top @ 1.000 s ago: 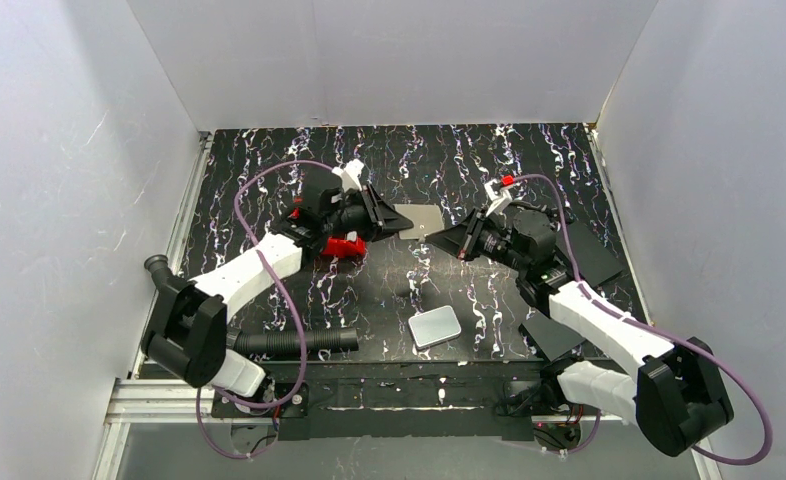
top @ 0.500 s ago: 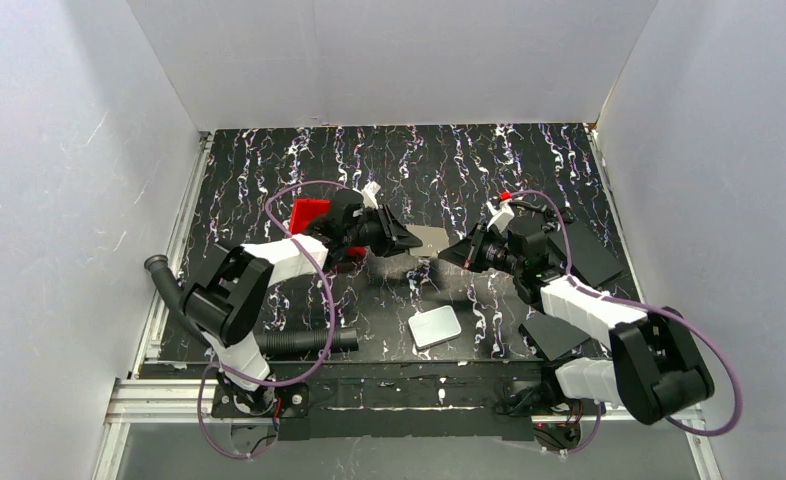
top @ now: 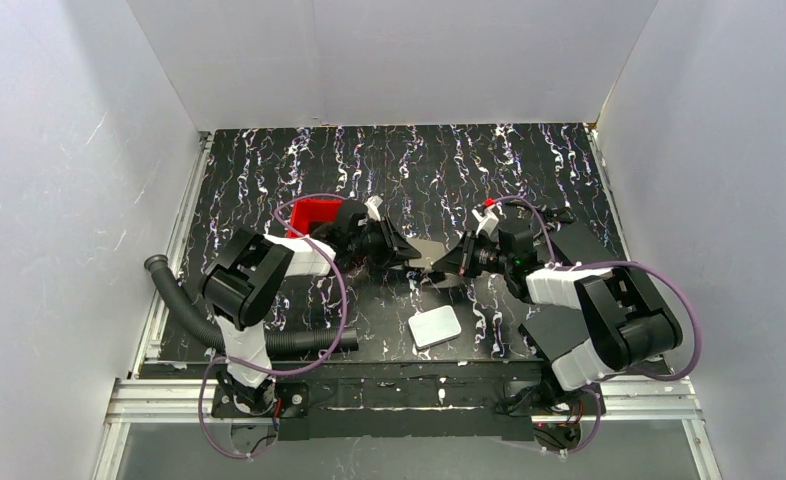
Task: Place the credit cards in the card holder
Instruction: Close the card holder at the center of the board.
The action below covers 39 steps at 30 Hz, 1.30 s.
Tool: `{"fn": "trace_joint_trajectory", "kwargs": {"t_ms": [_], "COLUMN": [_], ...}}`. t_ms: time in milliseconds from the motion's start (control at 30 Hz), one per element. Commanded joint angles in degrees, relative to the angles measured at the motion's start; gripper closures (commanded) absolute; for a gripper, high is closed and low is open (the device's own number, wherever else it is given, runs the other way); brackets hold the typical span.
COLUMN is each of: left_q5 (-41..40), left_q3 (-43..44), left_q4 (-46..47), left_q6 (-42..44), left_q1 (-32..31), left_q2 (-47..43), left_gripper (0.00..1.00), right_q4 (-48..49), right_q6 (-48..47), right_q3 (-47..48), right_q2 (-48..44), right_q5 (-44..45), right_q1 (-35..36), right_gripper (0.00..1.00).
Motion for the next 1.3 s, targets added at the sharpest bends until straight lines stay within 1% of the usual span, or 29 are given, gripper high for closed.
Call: {"fn": "trace_joint_trajectory", "kwargs": {"t_ms": [0, 133, 300, 400, 600, 633, 700, 733, 833, 933, 967, 1100, 1267], "left_q5": [1.2, 1.7, 1.3, 1.5, 1.9, 2.4, 2.4, 2.1, 2.6, 2.4, 2.5, 2.4, 2.2], "left_q3": [-0.1, -0.3, -0.9, -0.8, -0.9, -0.8, -1.4, -1.5, -1.3, -1.7, -1.7, -1.6, -1.3], "left_q4": [2.3, 2.5, 2.5, 2.5, 2.5, 2.5, 2.5, 2.5, 2.5, 2.5, 2.5, 2.5, 2.5], "left_q6": [-0.7, -1.9, -1.6, -1.9, -1.9, -2.4, -2.3, -2.3, -2.4, -2.3, -2.4, -2.4, -2.4], "left_q1": [0.2, 0.2, 0.3, 0.3, 0.3, 0.3, 0.3, 0.2, 0.2, 0.1, 0.1, -0.1, -0.7], "left_q2": [1.1, 2.9, 3.1, 3.8, 4.3, 5.1, 5.0, 4.7, 4.7, 4.1, 4.1, 3.9, 3.9], "left_gripper": [1.0, 1.0, 1.0, 1.0, 1.0, 1.0, 1.0, 1.0, 1.0, 1.0, 1.0, 1.0, 1.0], "right_q4": [3.9, 5.8, 0.6, 2.2, -5.6, -7.6, -11.2, -14.6, -27.0, -42.0, -45.0, -53.6, -61.2], "right_q6": [-2.1, -1.4, -2.6, -1.0, -2.4, -2.1, -2.1, -3.0, -5.9, -10.6, -11.7, -14.7, -18.4], "right_q3": [3.0, 3.7, 7.0, 8.1, 11.5, 12.9, 14.9, 16.3, 21.9, 29.5, 30.8, 35.0, 41.7], "right_q2": [2.3, 5.1, 8.6, 10.5, 13.9, 16.1, 17.6, 18.0, 20.9, 25.9, 26.2, 29.6, 36.0], "right_q5": [-2.4, -2.7, -0.8, -1.4, 0.7, 0.6, 1.5, 2.4, 5.7, 10.0, 13.0, 18.1, 23.4], "right_q1": [-0.2, -0.2, -0.4, -0.5, -0.6, -0.6, -0.6, -0.6, -0.6, -0.3, -0.2, 0.0, 1.0], "right_gripper": [0.99, 0.99, 0.99, 0.99, 0.99, 0.99, 0.99, 0.99, 0.99, 0.99, 0.99, 0.99, 0.99]}}
